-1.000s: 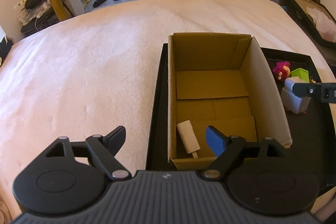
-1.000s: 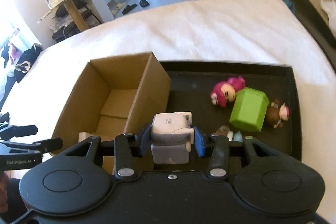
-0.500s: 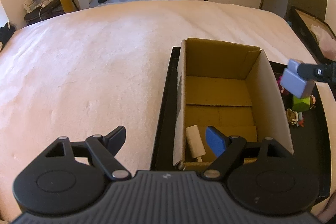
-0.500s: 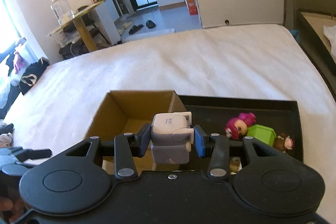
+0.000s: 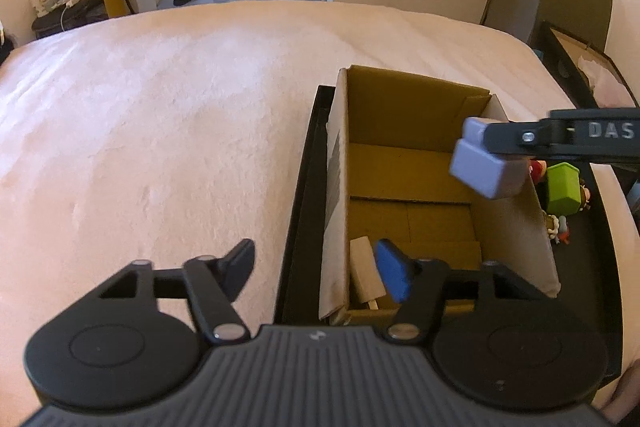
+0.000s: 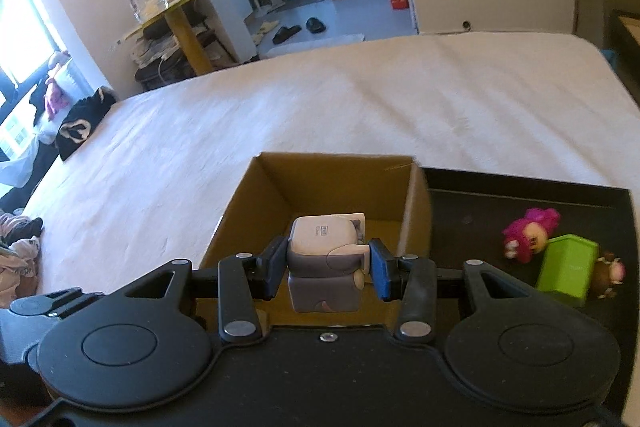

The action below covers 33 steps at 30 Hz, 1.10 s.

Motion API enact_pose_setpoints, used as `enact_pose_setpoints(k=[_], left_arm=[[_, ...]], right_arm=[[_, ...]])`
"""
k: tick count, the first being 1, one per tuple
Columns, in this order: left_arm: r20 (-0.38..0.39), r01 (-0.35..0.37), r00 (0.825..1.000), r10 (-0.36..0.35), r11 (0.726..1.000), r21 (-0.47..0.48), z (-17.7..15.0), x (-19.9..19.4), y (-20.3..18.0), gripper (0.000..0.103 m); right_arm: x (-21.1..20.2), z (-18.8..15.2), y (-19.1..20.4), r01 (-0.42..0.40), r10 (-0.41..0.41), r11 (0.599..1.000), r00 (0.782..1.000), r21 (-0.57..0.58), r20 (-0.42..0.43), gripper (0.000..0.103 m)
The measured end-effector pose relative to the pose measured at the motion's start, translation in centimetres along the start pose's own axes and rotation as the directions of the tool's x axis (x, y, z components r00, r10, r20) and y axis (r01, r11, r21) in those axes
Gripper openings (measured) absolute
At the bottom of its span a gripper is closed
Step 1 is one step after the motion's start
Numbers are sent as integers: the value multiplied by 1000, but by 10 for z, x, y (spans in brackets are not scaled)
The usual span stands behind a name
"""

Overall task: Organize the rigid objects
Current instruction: 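Lift the white cube charger with the right gripper into the box and release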

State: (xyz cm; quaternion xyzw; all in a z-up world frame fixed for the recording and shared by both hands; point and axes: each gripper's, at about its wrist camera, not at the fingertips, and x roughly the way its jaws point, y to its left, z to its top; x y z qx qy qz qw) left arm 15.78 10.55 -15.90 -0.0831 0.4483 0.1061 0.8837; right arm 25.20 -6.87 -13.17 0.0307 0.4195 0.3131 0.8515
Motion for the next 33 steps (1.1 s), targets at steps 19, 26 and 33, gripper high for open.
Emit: enact_pose_setpoints(k=[19, 26, 33], left_arm=[[17, 104, 994, -104, 993, -52, -2, 7, 12, 14], [16, 95, 995, -95, 993, -64, -2, 6, 13, 14], [19, 88, 996, -87, 995, -39, 1, 1, 10, 14]], right_arm=[[55, -7, 39, -47, 49, 998, 996, 35, -69, 45], [49, -13, 35, -58, 65, 996, 993, 72, -102, 45], [23, -12, 27, -61, 70, 994, 992, 89, -108, 45]])
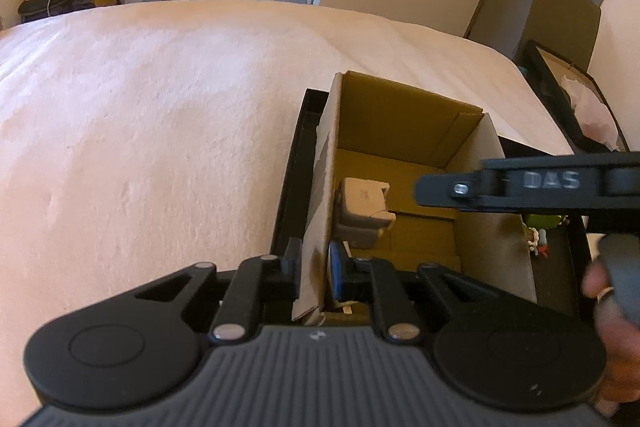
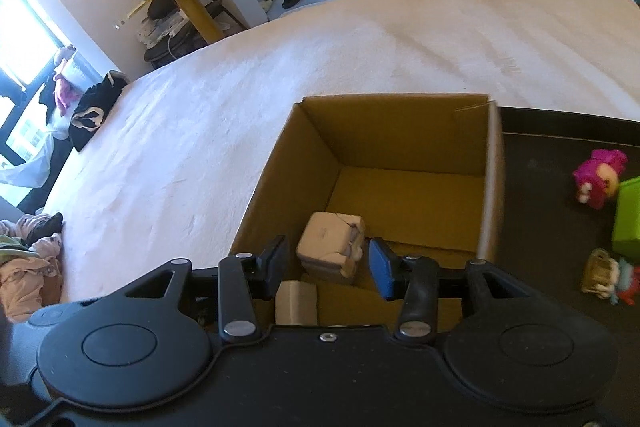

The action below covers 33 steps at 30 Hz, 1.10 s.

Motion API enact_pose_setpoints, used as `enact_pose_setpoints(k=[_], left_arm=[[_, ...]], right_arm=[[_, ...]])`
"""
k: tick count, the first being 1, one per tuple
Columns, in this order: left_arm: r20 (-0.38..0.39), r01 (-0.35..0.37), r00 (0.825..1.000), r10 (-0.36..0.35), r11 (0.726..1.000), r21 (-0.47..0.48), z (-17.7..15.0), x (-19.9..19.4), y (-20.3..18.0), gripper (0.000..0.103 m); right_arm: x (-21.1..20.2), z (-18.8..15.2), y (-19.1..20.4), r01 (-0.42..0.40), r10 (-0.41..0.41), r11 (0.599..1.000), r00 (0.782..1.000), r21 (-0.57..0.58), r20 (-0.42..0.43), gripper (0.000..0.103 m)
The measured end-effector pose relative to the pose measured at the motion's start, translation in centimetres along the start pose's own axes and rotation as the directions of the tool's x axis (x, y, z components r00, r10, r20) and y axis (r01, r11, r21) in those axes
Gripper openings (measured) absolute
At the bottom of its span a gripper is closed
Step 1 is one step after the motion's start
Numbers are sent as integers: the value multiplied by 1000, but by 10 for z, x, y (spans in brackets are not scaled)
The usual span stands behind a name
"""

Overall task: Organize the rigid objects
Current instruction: 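Lift the white cube charger with the right gripper into the box and release, then lower the right gripper onto the blue-red figure with clear cup and grasp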

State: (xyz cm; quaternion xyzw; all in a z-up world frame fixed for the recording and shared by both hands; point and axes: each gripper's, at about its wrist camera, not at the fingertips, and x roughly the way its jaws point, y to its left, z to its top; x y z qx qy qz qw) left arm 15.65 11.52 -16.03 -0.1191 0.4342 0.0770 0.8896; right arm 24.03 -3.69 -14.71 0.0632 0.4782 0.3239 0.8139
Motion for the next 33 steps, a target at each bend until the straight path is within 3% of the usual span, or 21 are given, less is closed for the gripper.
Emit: enact_pose_setpoints(k=[19, 21, 23, 33], left_arm=[[-94, -101, 990, 105, 994, 46, 8, 8, -16, 19], [-103, -111, 988, 115, 993, 37, 10, 9, -16, 24], [-106, -128, 986, 131, 991, 37, 13, 8, -19, 39], [-98, -191, 975, 197, 979, 71, 25, 5, -44, 61]], right_arm=[[-47, -3, -52, 19, -20, 999, 999, 51, 29, 46], [-53, -3, -61, 17, -19, 998, 999, 54, 33, 46], [-58, -3, -69, 21, -23, 998, 999, 62, 34, 46], [-71, -2, -112, 51, -56, 992, 998, 117, 41, 51]])
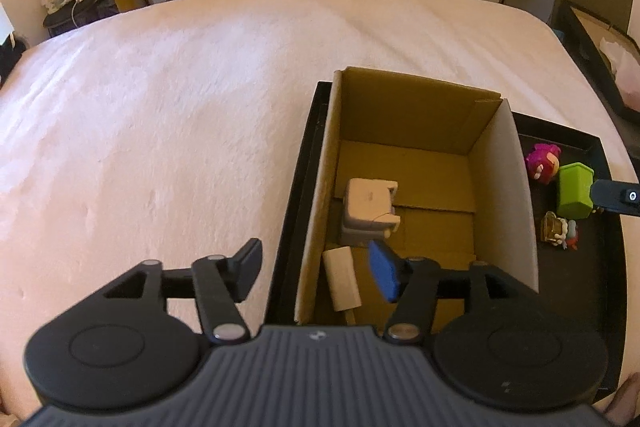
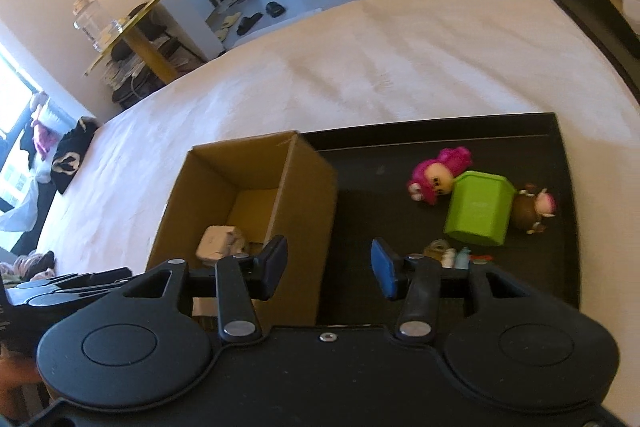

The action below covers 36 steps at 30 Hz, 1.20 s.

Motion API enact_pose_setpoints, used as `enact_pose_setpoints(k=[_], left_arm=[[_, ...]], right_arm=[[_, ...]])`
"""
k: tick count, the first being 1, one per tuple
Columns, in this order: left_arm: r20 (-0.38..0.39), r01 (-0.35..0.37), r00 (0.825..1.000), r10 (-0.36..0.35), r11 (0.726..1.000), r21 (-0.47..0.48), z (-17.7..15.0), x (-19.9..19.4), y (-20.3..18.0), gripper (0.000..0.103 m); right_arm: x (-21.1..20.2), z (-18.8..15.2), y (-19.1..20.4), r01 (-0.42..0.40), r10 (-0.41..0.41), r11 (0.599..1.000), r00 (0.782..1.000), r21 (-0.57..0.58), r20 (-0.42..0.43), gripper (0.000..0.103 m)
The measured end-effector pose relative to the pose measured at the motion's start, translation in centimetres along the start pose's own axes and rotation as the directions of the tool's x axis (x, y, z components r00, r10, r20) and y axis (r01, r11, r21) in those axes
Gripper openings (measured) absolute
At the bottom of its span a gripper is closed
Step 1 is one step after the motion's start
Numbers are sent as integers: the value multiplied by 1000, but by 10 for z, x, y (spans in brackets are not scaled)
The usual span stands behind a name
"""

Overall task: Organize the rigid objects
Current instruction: 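Lower the right gripper onto the blue-red figure with clear cup and grasp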

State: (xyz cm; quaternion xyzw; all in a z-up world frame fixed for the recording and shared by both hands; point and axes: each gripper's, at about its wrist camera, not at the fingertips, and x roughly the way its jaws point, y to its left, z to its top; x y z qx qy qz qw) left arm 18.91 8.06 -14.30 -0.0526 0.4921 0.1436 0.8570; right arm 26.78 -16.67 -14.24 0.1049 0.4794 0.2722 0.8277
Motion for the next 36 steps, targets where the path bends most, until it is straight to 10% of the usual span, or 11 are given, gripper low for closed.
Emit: enact_pose_setpoints(k=[12, 23, 36], left_arm=[[-35, -48, 998, 47, 998, -35, 5, -2, -14, 79], [-68, -128, 990, 126, 992, -24, 4, 3, -23, 84], [-93, -153, 984, 149, 987, -38, 8, 18, -16, 84]], right_arm=[[3, 12, -54, 18, -17, 996, 1000, 84, -16, 75], [42, -1, -89, 69, -40, 971, 990, 228, -132, 76], [70, -4, -65, 198, -180, 970, 974, 139, -134, 80]])
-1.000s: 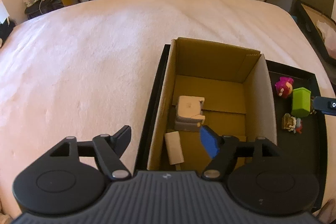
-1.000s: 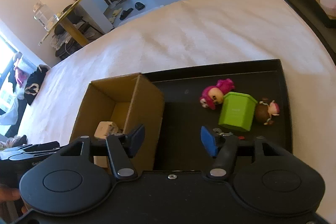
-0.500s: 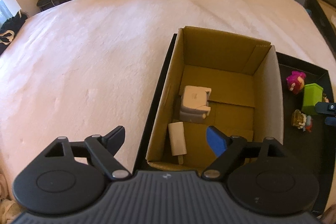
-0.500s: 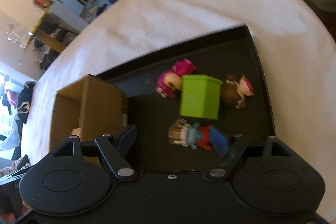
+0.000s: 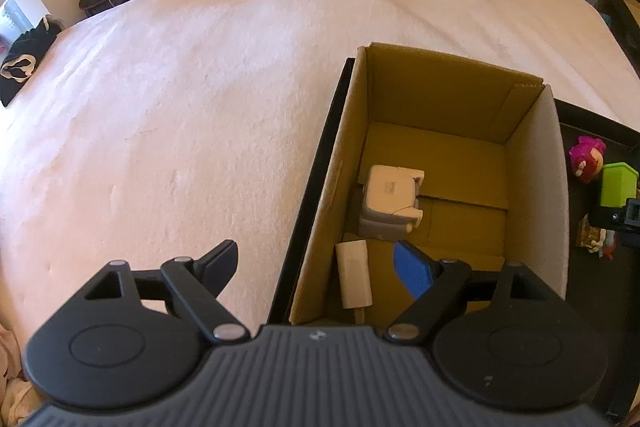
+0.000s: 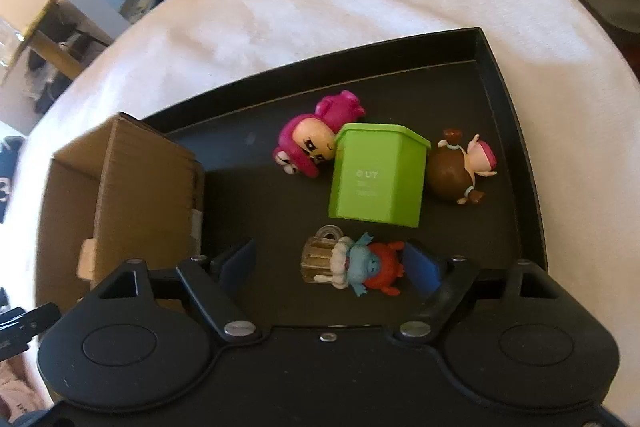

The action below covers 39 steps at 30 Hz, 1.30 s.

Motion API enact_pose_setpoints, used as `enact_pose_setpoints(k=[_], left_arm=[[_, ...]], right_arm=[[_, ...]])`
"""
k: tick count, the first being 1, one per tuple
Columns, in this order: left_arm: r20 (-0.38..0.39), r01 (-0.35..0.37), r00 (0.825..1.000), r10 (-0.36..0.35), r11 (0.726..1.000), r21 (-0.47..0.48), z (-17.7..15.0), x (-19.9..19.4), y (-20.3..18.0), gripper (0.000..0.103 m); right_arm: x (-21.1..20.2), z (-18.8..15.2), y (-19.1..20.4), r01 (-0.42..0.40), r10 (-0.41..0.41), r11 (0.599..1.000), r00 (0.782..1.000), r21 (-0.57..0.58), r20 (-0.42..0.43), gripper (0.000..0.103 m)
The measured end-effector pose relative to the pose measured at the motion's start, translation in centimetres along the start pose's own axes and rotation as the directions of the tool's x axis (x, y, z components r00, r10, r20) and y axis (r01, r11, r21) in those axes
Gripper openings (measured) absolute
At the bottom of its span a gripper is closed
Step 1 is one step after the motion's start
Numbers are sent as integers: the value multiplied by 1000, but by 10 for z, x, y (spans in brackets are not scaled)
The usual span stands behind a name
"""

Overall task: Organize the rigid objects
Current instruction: 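Lower the right gripper onto the blue-red figure with clear cup and grasp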

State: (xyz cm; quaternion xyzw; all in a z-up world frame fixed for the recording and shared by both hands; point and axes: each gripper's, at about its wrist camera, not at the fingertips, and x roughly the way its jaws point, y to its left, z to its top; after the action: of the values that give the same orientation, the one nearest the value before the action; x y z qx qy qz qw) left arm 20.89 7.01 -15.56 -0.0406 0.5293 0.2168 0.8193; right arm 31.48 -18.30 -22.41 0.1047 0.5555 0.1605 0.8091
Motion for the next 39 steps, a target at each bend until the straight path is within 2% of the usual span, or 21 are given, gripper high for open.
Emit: enact_pose_setpoints(k=[9, 11, 19, 22, 27, 31, 39], left_arm=[[-11, 14, 1000, -14, 1000, 7, -2, 8, -3, 84], [-16, 16, 1000, -16, 1000, 8, -3, 9, -3, 84], [-19, 27, 999, -28, 1000, -14, -7, 4, -1, 84], [-9, 59, 998, -59, 998, -38, -9, -2, 3, 84], [2, 65, 998, -65, 997, -40, -11, -8, 6, 84], [15, 82, 997, -82, 995, -53, -12, -13, 12, 84], [42, 131, 991, -128, 989, -73, -14, -18, 24, 83]], right_arm=[[15, -7, 17, 102, -101, 992, 995, -69, 19, 79], [15, -9, 20, 119, -118, 987, 993, -106, 24, 55], [-3, -4, 16, 53, -50, 994, 998, -96, 30, 54], [-18, -3, 17, 26, -22, 996, 998, -90, 50, 54], [-38, 1, 19, -22, 30, 996, 996, -91, 83, 54], [-57, -3, 34, -34, 48, 994, 991, -108, 128, 54], [-71, -3, 64, -85, 106, 985, 985, -150, 137, 54]])
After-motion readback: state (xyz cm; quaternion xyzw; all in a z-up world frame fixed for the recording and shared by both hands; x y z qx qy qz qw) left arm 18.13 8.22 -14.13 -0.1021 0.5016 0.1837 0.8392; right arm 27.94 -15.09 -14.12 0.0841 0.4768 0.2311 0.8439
